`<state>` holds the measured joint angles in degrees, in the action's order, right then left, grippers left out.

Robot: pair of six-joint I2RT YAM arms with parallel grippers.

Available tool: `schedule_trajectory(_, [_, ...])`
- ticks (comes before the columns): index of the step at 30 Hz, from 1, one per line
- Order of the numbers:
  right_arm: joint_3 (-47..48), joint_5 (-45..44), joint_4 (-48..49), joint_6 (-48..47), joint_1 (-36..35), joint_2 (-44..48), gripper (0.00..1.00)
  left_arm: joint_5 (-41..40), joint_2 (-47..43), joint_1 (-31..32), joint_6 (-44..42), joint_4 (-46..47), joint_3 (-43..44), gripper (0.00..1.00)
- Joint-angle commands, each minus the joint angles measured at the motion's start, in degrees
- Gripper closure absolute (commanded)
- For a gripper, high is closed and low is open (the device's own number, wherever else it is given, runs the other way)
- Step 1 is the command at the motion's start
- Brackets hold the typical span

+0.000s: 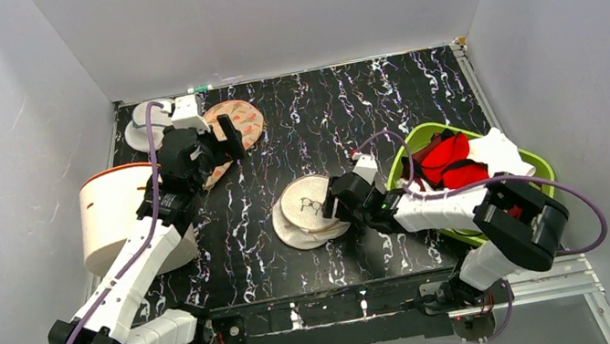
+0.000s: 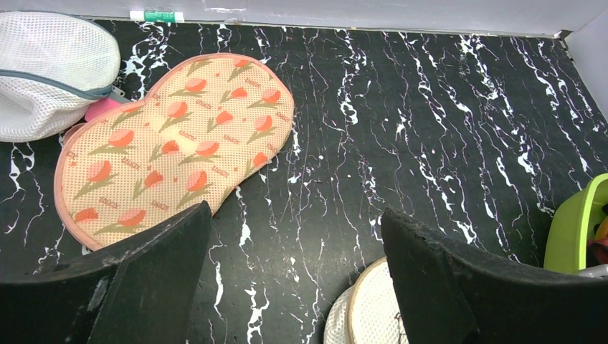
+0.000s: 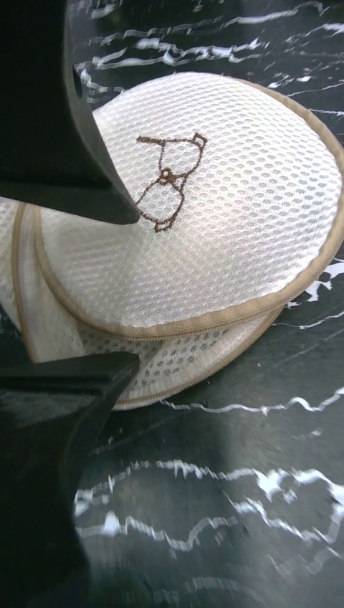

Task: Unzip the laundry bag and remove the bra
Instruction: Close the laundry bag at the center of the board, then reset both arms

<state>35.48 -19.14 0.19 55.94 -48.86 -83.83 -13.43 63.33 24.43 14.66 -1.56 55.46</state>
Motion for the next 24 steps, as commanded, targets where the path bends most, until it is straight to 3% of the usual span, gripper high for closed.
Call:
schedule_trajectory(1, [5.1,-6.1,-7.9,-10.1,0.1,5.5,0.29,0.6,-0.5,-0.3,0.2,1.0,0.6,0.13])
schedule_trajectory(7, [5.0,-6.1,-8.3,-20.3,0.1,13.8,0.02,0.4,0.5,-0.3,0.2,1.2,0.4,0.13])
schedule_trajectory(13, [3.3,-5.6,-5.5,-28.8,0.2,20.2,0.02,0.4,1.9,-0.3,-1.4,2.9,-1.0,0.12])
schedule_trajectory(19, [3.8,-3.6,-0.3,-37.2,1.1,16.8,0.02,-1.0,3.1,-0.4,-2.5,5.3,-2.9,0.11])
schedule_trajectory(24, [10.9,5.6,-1.0,-35.5,10.8,12.0,0.02,-3.8,2.2,-0.3,-3.3,8.8,-5.9,0.04])
